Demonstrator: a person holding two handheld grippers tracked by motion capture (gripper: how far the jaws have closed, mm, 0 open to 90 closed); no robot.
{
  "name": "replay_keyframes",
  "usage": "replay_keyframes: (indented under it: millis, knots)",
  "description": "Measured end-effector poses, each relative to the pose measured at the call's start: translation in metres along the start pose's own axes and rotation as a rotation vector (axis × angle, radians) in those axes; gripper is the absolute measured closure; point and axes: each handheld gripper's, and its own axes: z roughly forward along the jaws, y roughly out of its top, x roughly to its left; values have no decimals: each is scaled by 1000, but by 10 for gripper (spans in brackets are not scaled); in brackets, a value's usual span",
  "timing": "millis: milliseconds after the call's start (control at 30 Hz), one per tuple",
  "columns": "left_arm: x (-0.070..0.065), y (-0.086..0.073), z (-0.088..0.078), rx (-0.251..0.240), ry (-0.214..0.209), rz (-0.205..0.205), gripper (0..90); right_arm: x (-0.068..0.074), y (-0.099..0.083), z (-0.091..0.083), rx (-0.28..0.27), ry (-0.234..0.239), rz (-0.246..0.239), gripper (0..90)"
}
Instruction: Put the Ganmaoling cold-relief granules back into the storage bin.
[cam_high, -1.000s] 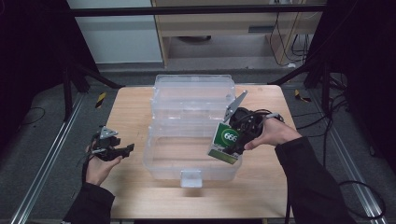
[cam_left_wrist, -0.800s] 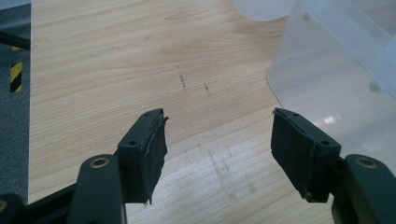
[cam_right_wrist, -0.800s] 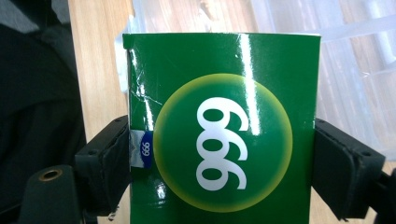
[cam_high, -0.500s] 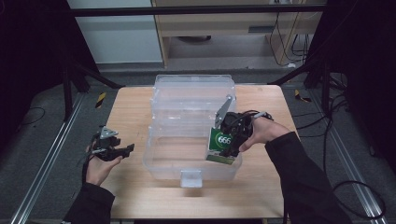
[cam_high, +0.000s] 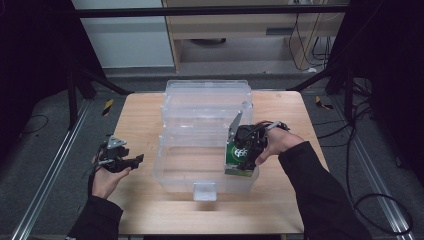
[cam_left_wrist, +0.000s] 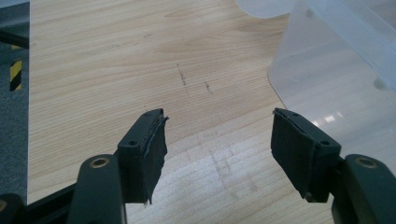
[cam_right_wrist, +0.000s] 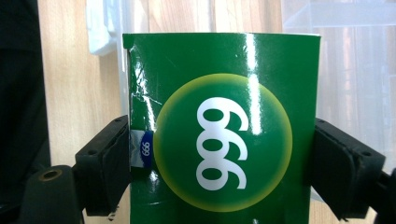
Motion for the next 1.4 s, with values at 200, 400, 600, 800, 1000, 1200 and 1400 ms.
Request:
replay_keyframes:
  millis: [200,400,600,800,1000,1200,1400]
  knots:
    - [-1,0,1,8,-1,0,348,0,-2,5,8,1,-13,170]
    - [-1,0,1,10,0,4,348,0,-3,11,22,10,-26,170]
    - [-1,0,2,11,-1,7,348,1,-5,13,23,6,-44,171]
    - [-1,-1,2,11,-1,4,348,4,-3,18,58,10,-60,171]
    - [-1,-1,2,15,-2,10,349,5,-3,25,69,15,-79,170]
    - [-1,-1,3,17,-1,10,349,5,-6,33,77,34,-68,169]
    - [-2,-1,4,20,-2,8,348,4,-7,38,71,47,-48,167]
